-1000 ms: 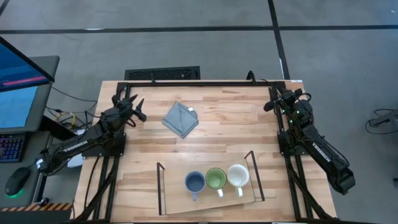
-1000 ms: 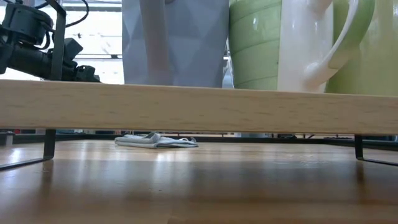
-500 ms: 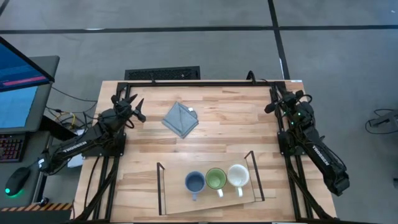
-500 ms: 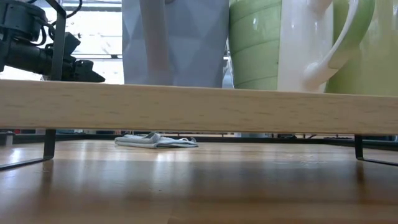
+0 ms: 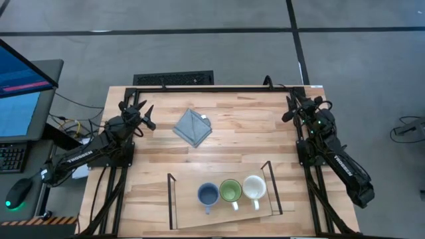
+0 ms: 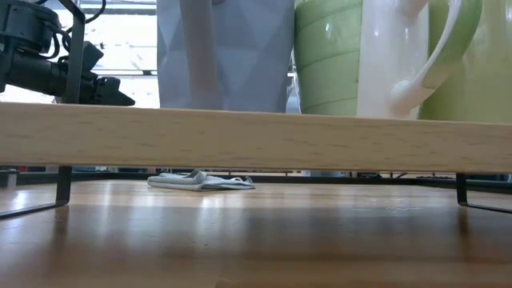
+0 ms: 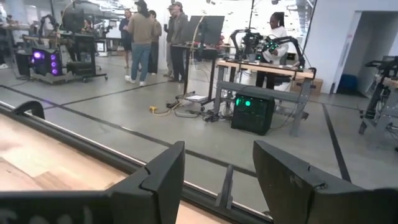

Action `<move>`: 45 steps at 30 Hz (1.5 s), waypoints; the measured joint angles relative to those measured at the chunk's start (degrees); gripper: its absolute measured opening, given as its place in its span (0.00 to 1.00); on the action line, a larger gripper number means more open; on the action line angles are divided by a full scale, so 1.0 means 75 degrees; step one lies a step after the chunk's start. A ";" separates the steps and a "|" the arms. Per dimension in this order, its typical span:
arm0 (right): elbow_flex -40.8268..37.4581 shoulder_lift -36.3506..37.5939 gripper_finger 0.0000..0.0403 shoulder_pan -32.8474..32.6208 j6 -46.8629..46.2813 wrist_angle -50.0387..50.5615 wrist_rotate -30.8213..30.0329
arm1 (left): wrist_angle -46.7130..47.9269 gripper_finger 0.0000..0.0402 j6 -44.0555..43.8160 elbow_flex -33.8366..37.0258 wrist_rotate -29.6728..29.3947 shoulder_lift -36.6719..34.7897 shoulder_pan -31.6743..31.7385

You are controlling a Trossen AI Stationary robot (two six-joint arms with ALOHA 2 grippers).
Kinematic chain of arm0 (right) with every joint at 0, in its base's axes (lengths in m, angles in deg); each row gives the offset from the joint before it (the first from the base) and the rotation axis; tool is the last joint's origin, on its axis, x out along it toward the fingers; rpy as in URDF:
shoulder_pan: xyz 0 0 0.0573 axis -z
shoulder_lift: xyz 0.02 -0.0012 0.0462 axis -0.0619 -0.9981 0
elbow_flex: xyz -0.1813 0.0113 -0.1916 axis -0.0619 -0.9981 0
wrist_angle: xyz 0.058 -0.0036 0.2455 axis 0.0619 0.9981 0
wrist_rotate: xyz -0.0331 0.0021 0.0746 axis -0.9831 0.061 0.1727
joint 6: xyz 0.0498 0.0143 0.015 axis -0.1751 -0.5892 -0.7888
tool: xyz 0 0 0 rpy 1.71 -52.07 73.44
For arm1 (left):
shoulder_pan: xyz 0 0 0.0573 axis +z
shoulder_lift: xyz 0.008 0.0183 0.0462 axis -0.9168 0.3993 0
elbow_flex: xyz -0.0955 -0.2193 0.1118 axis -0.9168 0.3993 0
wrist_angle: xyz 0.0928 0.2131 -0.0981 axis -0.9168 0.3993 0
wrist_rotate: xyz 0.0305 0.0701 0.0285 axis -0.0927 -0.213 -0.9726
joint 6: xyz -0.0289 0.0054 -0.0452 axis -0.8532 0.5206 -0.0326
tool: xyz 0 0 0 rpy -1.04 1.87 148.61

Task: Stack small to large cups/mugs on shelf
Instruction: Return to Home Position

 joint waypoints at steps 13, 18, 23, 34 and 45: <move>0.0000 0.0000 0.53 0.0008 -0.0003 0.0003 -0.0001 | 0.0000 0.43 0.0006 0.0000 -0.0003 0.0000 0.0000; 0.0000 0.0000 0.53 0.0008 -0.0006 0.0006 -0.0001 | 0.0000 0.43 0.0005 0.0000 -0.0003 0.0000 0.0000; 0.0000 0.0000 0.53 0.0008 -0.0006 0.0006 -0.0001 | 0.0000 0.43 -0.0029 0.0000 -0.0006 0.0000 0.0000; 0.0000 0.0000 0.53 0.0008 -0.0006 0.0006 -0.0001 | 0.0000 0.43 -0.0170 0.0003 -0.0008 0.0000 0.0000; 0.0000 -0.0003 0.53 0.0008 -0.0006 0.0009 -0.0001 | 0.0000 0.43 -0.0180 0.0001 -0.0007 0.0000 0.0000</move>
